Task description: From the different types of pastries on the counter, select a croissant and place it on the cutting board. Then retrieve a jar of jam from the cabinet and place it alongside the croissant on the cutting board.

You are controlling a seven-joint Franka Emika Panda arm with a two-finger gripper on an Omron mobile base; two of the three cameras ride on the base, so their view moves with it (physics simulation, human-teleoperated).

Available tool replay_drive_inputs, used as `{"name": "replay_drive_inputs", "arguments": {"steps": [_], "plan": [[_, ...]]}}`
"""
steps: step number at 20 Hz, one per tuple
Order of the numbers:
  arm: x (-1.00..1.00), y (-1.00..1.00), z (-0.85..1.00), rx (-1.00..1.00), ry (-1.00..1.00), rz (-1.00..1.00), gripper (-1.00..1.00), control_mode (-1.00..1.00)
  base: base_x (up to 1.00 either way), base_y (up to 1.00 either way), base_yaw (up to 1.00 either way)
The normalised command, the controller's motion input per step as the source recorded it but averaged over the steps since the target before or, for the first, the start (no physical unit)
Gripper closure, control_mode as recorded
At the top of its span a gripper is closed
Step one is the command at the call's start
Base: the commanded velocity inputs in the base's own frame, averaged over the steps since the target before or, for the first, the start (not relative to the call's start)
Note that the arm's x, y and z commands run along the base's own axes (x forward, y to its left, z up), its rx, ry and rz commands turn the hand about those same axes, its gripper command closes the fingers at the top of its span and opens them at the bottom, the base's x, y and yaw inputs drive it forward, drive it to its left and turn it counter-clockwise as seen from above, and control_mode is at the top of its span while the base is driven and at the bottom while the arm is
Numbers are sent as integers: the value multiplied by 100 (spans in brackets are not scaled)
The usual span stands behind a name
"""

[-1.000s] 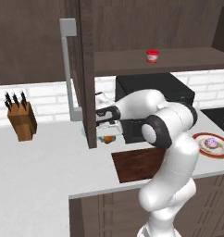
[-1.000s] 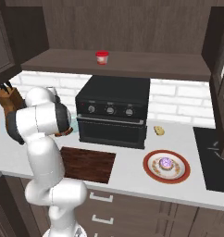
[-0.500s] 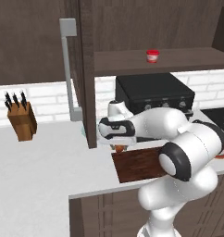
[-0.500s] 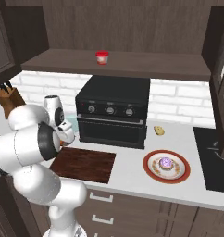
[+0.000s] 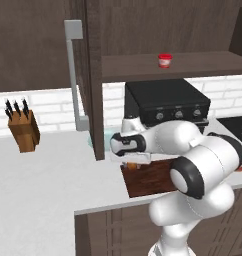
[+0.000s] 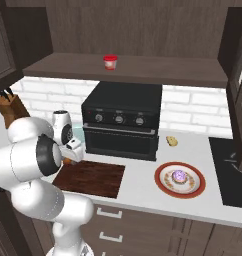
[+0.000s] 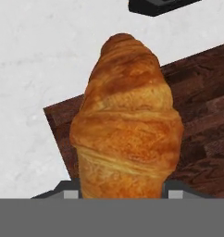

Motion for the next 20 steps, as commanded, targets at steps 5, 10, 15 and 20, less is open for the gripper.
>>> {"name": "replay_drive_inputs", "arguments": {"steps": [5,10,15,20], "plan": [[-35,-8,-29,0,0,0,100,-100,0,0,0],[-56,-11,-40,0,0,0,100,-100,0,0,0],[-26,-17,-41,3,0,0,100,-100,0,0,0],[-1,0,-84,0,0,0,100,-100,0,0,0]]}}
